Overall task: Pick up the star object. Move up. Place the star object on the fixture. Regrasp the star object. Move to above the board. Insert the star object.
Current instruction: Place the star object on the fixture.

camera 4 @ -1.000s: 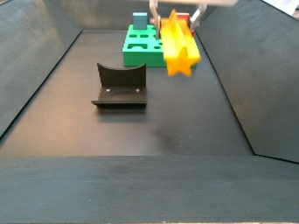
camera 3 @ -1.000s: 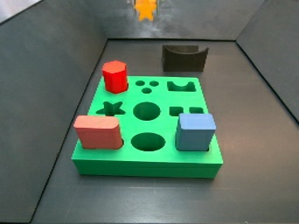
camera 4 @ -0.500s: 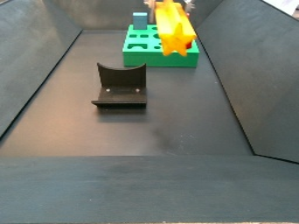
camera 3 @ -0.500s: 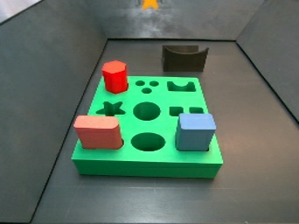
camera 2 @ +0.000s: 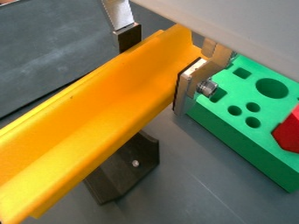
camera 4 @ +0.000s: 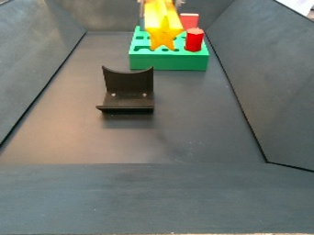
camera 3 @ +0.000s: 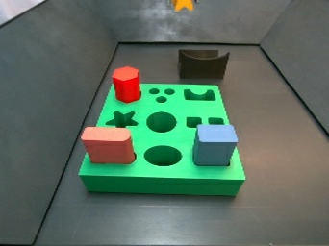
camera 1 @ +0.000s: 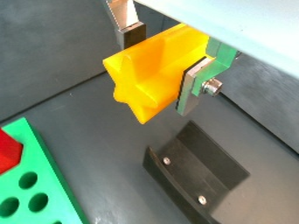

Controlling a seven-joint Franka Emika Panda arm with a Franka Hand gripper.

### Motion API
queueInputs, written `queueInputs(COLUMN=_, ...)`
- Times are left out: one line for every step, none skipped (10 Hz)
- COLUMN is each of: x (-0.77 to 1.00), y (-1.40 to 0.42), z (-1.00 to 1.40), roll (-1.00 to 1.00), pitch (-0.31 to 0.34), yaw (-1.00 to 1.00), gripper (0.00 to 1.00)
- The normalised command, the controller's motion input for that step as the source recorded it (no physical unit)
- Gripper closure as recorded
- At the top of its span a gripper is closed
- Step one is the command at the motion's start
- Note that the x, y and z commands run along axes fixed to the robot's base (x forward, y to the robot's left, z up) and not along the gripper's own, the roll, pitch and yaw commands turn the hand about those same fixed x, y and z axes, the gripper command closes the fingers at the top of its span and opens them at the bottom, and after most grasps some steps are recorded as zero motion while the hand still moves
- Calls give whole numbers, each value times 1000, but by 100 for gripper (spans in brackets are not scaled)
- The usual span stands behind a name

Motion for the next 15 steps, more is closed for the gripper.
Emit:
queueInputs(x=722, y=-44, z=16, roll=102, pitch=143, yaw=42, gripper=100)
queueInputs(x=654, y=-35, z=17, roll=100, pitch=147, yaw=43, gripper=100)
queueInputs(x=523, y=-26, z=15, roll=97, pitch=152, yaw=45, gripper=100)
queueInputs(x=429, y=-22, z=9, roll=94, pitch=144, yaw=46, gripper=100)
queueInputs(x=335, y=-19, z=5, roll=91, pitch=144, yaw=47, gripper=100)
queueInputs(x=244, y=-15, z=8, roll=88, pitch=144, yaw=48, gripper=100)
queueInputs(x=398, y=-147, z=-154, roll=-1000, pitch=141, yaw=-113, gripper=100)
queueInputs(x=321, y=-132, z=-142, roll=-1000, pitch=141, yaw=-116, gripper=100)
queueInputs(x=232, y=-17, z=-70, roll=-1000, pitch=147, yaw=-127, gripper=100)
queueInputs(x=182, y=-5, z=-40, roll=-1000, pitch=155, yaw=-128, gripper=100)
queueInputs(x=113, y=10, z=-18, roll=-1000, pitch=158, yaw=-131, gripper=100)
queueInputs(x=94, y=20, z=-22, roll=-1000, pitch=156, yaw=-137, gripper=100)
queueInputs(x=83, y=32, z=-15, roll=-1000, pitch=158, yaw=-145, gripper=100)
queueInputs(x=81, y=35, z=-12, roll=-1000, pitch=159, yaw=-149, gripper=100)
queueInputs(x=87, y=37, z=-18, roll=-1000, pitch=160, yaw=-161, gripper=100)
